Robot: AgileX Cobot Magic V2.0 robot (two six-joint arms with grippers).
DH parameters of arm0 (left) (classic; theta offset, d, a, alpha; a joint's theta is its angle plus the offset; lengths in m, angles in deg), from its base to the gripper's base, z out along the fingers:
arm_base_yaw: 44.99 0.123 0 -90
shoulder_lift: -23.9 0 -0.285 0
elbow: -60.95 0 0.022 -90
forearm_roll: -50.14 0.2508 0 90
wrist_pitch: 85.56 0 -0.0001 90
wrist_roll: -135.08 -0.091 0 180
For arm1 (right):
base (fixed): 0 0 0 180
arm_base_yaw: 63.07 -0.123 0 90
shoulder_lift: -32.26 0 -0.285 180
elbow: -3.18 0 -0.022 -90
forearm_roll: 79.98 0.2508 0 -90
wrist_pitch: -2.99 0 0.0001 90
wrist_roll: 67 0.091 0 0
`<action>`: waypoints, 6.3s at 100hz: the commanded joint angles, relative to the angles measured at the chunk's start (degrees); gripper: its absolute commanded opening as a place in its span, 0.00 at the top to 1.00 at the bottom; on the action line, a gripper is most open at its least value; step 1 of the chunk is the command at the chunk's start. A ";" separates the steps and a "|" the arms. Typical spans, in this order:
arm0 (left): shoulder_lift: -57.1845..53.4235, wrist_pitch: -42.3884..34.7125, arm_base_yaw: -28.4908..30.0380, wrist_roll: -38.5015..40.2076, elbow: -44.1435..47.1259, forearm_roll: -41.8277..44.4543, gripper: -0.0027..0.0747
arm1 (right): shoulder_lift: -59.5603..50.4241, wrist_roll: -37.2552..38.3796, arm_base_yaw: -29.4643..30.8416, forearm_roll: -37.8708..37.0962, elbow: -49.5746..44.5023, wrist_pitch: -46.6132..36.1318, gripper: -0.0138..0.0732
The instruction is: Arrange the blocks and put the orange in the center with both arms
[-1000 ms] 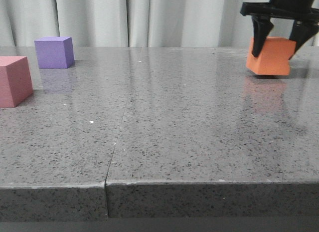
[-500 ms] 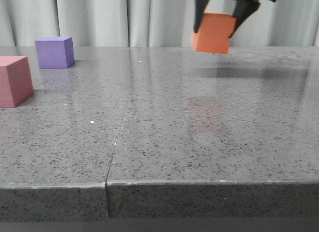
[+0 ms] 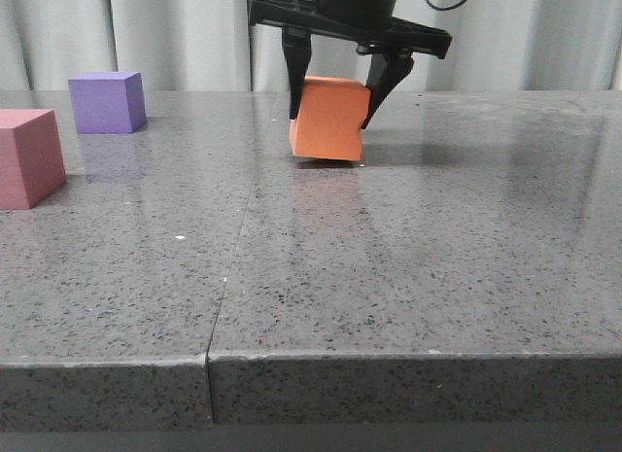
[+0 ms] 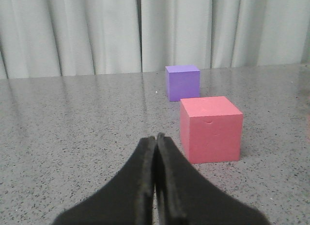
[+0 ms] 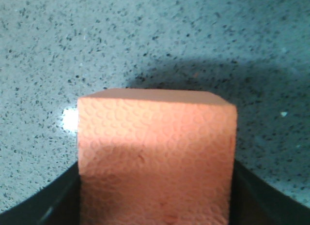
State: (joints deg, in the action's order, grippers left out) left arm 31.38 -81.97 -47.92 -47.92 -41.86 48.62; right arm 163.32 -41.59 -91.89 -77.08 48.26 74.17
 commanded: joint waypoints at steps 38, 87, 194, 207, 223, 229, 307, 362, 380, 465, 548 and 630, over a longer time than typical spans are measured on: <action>-1.64 -4.80 0.11 0.14 2.33 -0.27 0.99 | -2.14 0.74 0.20 0.24 1.70 5.17 0.40; -1.64 -4.80 0.11 0.14 2.33 -0.27 0.99 | -2.77 0.62 0.20 1.14 1.70 5.19 0.11; -1.64 -4.80 0.11 0.14 2.33 -0.27 0.99 | -20.97 -4.67 0.31 -1.62 -1.77 5.31 0.66; -1.64 -4.80 0.11 0.14 2.33 -0.27 0.99 | -23.67 -4.67 0.51 -6.31 -5.80 5.26 0.81; -1.64 -4.80 0.11 0.14 2.33 -0.27 0.99 | -26.71 -4.67 0.51 -13.26 -10.76 5.22 0.86; -1.64 -4.80 0.11 0.14 2.33 -0.27 0.99 | -27.63 -4.67 0.98 -14.53 -12.63 5.22 0.86; -1.64 -4.80 0.11 0.14 2.33 -0.27 0.99 | -40.63 -15.76 19.90 -2.27 -36.08 -6.03 0.86; -1.64 -4.80 0.11 0.14 2.33 -0.27 0.99 | -67.55 -16.55 21.83 -1.81 -64.72 -25.78 0.86; -1.64 -4.80 0.11 0.14 2.33 -0.27 0.99 | -79.67 -16.55 21.83 -2.06 -72.04 -33.07 0.86; -1.52 -8.60 0.11 0.14 1.04 -5.04 0.99 | -119.96 -16.61 21.83 -5.06 -101.82 -46.35 0.86; 41.02 22.76 0.11 0.14 -40.66 -5.55 0.99 | -119.96 -16.61 21.83 -5.06 -101.82 -46.19 0.86; 70.65 30.32 0.11 0.04 -68.60 -7.50 0.07 | -119.96 -16.61 21.83 -5.06 -101.82 -46.19 0.86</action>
State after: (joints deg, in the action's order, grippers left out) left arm 101.39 -49.63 -47.92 -47.92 -106.37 43.16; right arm 42.72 -57.97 -70.36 -81.40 -54.88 32.93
